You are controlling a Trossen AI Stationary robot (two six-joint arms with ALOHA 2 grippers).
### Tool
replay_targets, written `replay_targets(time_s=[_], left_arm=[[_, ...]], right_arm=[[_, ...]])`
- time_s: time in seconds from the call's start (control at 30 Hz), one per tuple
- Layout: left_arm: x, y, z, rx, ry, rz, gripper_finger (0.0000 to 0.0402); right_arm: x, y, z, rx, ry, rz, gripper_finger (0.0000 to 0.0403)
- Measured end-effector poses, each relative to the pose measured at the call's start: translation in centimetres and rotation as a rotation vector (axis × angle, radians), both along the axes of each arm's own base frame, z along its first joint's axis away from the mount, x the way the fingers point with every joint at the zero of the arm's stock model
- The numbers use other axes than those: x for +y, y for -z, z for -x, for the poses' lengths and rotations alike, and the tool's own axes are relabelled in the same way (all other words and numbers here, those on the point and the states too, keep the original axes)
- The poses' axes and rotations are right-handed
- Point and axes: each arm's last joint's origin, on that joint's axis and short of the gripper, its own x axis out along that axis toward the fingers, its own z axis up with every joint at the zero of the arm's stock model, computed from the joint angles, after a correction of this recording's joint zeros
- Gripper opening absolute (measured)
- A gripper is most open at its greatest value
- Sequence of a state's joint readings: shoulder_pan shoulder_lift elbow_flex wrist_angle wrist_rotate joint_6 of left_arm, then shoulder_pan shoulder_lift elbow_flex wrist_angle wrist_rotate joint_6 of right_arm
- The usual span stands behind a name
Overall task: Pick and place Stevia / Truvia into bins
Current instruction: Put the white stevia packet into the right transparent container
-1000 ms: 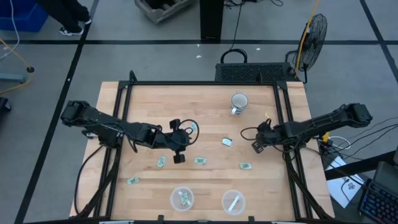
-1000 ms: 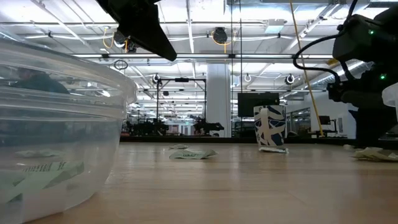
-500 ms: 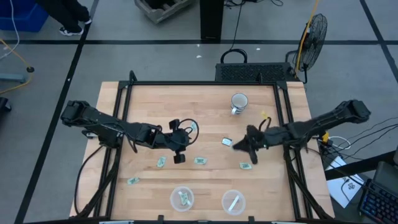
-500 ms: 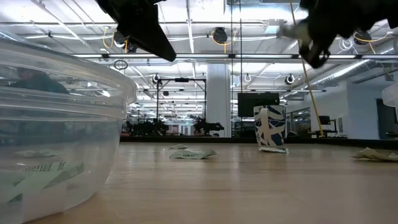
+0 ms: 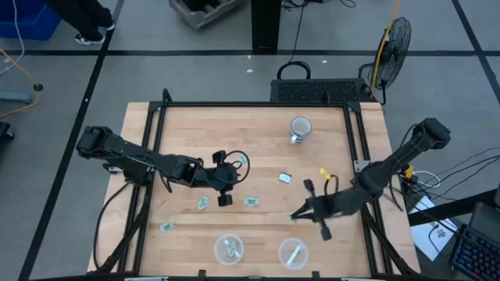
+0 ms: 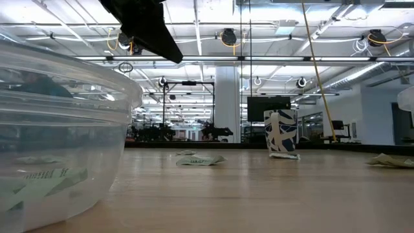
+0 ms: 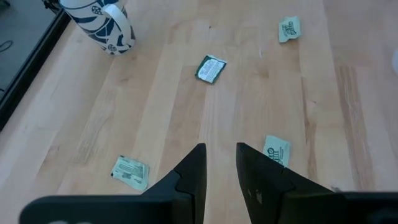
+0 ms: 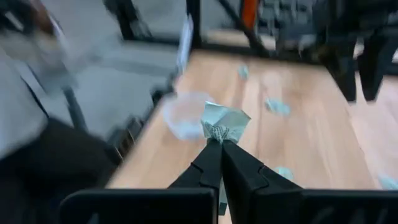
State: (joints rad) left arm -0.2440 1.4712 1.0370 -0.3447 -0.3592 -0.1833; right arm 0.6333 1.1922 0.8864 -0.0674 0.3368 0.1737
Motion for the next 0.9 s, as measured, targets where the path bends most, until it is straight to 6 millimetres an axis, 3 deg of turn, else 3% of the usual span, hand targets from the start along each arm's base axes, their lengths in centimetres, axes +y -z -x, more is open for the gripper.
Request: replay_targets(time_s=[0.17,0.4,0.7,0.9], left_arm=[[0.0,0.0,0.0,0.002,-0.002,0.002,0.0093],[0.0,0.0,0.0,0.003,-0.002,0.002,0.0093],[0.0,0.1,0.1,0.012,-0.004,0.002,0.0093],[0.0,0.1,0.1,0.003,-0.036,0.037,0.0093]], right_arm=[[2.0,-0.5,-2.2,0.153,-0.031,-0.001,0.0001],[4.8,4.5,-4.0,0.407,0.004,-0.152,0.0],[8.3,8.1,-3.5,0.556,0.066,-0.309,0.0],[8.4,9.6,-3.0,0.628,0.094,-0.229,0.0]])
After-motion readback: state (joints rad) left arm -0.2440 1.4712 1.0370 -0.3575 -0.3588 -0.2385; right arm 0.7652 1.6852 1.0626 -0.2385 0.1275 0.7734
